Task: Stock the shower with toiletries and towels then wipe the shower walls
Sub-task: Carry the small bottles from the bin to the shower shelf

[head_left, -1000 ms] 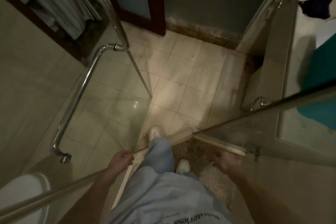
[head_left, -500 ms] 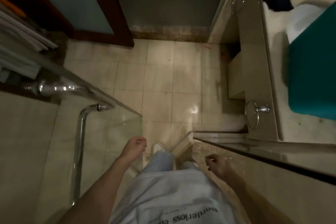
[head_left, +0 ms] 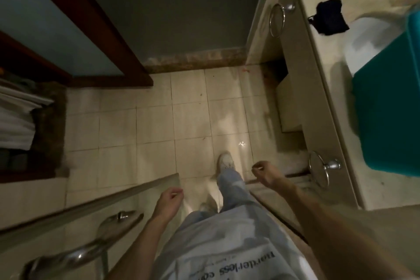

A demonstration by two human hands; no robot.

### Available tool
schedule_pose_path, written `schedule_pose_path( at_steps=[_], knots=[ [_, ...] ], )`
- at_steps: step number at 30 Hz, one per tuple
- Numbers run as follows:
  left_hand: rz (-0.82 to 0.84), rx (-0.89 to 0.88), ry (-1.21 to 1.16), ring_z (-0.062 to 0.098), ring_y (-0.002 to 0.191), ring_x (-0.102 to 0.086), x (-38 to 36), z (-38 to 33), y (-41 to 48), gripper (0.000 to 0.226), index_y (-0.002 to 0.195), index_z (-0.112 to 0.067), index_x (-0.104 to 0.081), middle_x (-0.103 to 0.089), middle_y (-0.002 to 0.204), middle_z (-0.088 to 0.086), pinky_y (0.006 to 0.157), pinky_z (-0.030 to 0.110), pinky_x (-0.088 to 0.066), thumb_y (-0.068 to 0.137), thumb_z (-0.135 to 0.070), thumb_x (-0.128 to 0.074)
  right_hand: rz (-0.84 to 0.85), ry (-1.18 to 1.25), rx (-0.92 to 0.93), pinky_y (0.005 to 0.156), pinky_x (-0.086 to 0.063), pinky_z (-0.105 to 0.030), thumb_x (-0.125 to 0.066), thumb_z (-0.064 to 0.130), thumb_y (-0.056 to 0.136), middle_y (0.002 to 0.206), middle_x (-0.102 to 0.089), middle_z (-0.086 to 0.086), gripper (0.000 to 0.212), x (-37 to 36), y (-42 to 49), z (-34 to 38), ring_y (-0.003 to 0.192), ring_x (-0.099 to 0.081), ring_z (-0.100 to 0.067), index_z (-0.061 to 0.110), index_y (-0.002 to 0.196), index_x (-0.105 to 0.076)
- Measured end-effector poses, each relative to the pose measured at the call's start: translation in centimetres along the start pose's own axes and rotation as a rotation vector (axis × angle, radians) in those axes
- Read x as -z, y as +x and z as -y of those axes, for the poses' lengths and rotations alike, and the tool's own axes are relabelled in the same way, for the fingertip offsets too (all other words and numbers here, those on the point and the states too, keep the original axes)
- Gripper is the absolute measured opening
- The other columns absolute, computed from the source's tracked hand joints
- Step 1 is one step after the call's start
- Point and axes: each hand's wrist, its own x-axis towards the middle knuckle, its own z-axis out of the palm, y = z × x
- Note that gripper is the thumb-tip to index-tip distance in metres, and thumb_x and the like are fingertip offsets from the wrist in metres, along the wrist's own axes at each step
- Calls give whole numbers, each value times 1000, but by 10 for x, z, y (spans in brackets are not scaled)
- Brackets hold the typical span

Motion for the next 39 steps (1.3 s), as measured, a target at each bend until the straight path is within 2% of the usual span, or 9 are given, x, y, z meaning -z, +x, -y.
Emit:
schedule_pose_path(
  at_steps=[5, 10, 16, 21, 24, 29, 32, 34, 39],
  knots=[
    [-45, 56, -153, 22, 95, -67, 0, -77, 55, 17, 113, -12, -66, -69, 112, 10, 68, 21, -46, 100, -18, -57, 7, 5, 18, 95, -55, -44, -56, 27, 99, 118, -68, -13, 28, 64, 76, 26, 104, -66, -28, 11, 121, -64],
    [-41, 84, -183, 24, 93, -68, 0, -176, 108, 19, 111, -10, -67, -71, 102, 10, 82, 32, -52, 100, -21, -57, -36, -22, 54, 81, -54, -32, -55, 24, 101, 114, -70, -12, 28, 143, 132, 46, 98, -68, -25, 7, 121, -65],
    [26, -151, -15, 19, 91, -70, 11, -326, 154, 16, 108, -16, -67, -72, 106, 9, 75, 27, -50, 99, -23, -56, -199, 177, -44, 89, -54, -40, -59, 25, 98, 106, -72, -13, 27, 207, 155, 40, 99, -69, -32, 7, 116, -68],
    [114, -288, 179, 18, 89, -68, -3, -438, 191, 14, 106, -17, -66, -71, 105, 9, 71, 24, -48, 99, -19, -54, -225, 256, -166, 75, -47, -26, -56, 29, 100, 103, -68, -3, 25, 202, 137, 20, 92, -67, -20, 14, 117, -66],
    [219, -416, 296, 15, 96, -68, -22, -498, 203, 17, 112, -19, -65, -71, 106, 4, 74, 24, -48, 98, -22, -54, -266, 389, -255, 79, -50, -25, -54, 28, 102, 112, -64, -5, 23, 188, 120, 18, 97, -65, -18, 15, 120, -61],
    [476, -666, 547, 18, 101, -67, -78, -577, 188, 13, 108, -24, -66, -69, 103, -1, 77, 22, -49, 98, -22, -58, -566, 598, -302, 90, -56, -39, -55, 30, 101, 106, -68, 1, 26, 196, 97, 31, 92, -67, -14, 19, 123, -64],
    [679, -866, 718, 19, 100, -69, -121, -617, 160, 15, 104, -26, -69, -72, 102, 1, 84, 23, -52, 89, -29, -65, -888, 751, -258, 91, -56, -49, -62, 33, 97, 99, -73, 3, 10, 218, 69, 55, 91, -72, -17, 39, 103, -65],
    [800, -1023, 823, 6, 100, -66, -150, -641, 130, 20, 114, -25, -67, -71, 107, -6, 85, 14, -49, 95, -28, -64, -1075, 831, -223, 90, -57, -46, -61, 48, 93, 98, -75, 7, 15, 238, 44, 77, 91, -72, -14, 39, 104, -67],
    [1029, -1355, 911, -7, 105, -60, -213, -675, 40, 25, 125, -33, -60, -67, 112, -18, 91, 14, -49, 99, -33, -58, -1467, 720, -251, 81, -56, -30, -60, 20, 98, 98, -73, 14, 19, 281, -30, 111, 89, -68, -8, 25, 111, -73]
  ],
)
